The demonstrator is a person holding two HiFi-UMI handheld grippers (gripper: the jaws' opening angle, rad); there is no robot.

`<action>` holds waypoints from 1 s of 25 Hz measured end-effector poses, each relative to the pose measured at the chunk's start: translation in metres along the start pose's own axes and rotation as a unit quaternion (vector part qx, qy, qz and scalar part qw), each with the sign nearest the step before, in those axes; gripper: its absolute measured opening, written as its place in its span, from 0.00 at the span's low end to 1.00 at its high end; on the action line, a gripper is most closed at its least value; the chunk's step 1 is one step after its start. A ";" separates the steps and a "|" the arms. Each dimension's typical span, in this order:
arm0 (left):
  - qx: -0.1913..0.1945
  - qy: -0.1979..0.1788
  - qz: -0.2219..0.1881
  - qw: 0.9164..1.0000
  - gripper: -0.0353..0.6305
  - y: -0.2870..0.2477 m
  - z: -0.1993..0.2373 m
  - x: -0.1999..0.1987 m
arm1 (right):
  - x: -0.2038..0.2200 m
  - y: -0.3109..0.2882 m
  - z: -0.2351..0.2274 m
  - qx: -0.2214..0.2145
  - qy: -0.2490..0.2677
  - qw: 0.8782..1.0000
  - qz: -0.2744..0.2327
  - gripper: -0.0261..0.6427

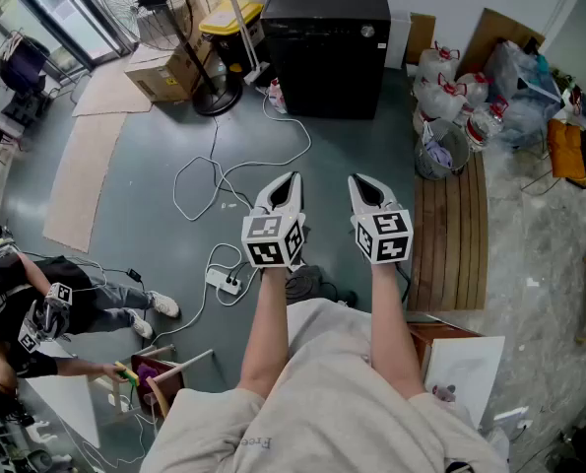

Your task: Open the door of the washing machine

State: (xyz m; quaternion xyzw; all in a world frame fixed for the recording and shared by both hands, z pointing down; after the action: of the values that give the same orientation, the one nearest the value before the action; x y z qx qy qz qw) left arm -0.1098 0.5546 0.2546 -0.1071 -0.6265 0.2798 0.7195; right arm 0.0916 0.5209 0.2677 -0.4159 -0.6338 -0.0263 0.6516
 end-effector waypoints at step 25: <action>0.009 -0.005 0.019 1.000 0.14 -0.147 0.120 -0.110 | -0.088 -0.151 -0.063 -0.010 -0.012 0.999 0.039 0.04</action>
State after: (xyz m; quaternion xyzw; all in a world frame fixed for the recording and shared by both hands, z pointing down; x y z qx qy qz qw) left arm -0.1918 0.3510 0.2594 -0.1110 -0.6249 0.2999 0.7122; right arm 0.0401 0.3428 0.2794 -0.4472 -0.6245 -0.0025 0.6403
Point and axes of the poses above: the fingertips, and each gripper's own axes: y backward along the fingers, z to its left, x out of its underside, the point moved 9 cm from there along y, backward along the fingers, and after that the axes turned 15 degrees about z, right-handed, at the moved point
